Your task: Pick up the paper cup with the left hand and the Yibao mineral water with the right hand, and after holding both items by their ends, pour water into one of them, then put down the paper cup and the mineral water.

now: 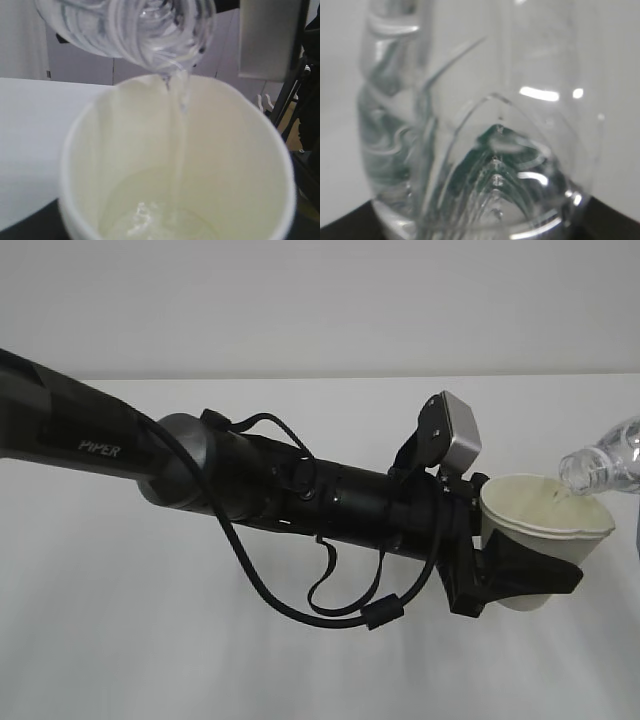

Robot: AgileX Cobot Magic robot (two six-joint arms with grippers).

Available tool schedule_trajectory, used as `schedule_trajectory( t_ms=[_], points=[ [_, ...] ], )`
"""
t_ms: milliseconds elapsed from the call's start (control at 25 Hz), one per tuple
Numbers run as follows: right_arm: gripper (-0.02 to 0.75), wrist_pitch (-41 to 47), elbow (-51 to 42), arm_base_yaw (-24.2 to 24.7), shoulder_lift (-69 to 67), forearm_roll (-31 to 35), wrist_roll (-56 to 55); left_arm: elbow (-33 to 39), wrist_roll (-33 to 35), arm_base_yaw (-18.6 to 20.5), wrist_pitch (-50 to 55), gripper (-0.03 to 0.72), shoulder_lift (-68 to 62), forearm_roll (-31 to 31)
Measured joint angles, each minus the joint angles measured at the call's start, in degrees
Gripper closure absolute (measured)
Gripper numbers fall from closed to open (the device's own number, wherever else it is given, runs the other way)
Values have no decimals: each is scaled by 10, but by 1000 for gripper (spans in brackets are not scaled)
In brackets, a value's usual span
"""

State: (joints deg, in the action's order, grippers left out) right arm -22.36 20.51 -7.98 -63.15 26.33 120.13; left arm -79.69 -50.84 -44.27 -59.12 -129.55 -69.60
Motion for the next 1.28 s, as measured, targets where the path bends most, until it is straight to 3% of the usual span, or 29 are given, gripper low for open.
schedule_trajectory(
  t_ms=[1280],
  points=[
    [293,-3,0,0,0,0,24,0,-13,0,0,249,0,-15]
  ],
)
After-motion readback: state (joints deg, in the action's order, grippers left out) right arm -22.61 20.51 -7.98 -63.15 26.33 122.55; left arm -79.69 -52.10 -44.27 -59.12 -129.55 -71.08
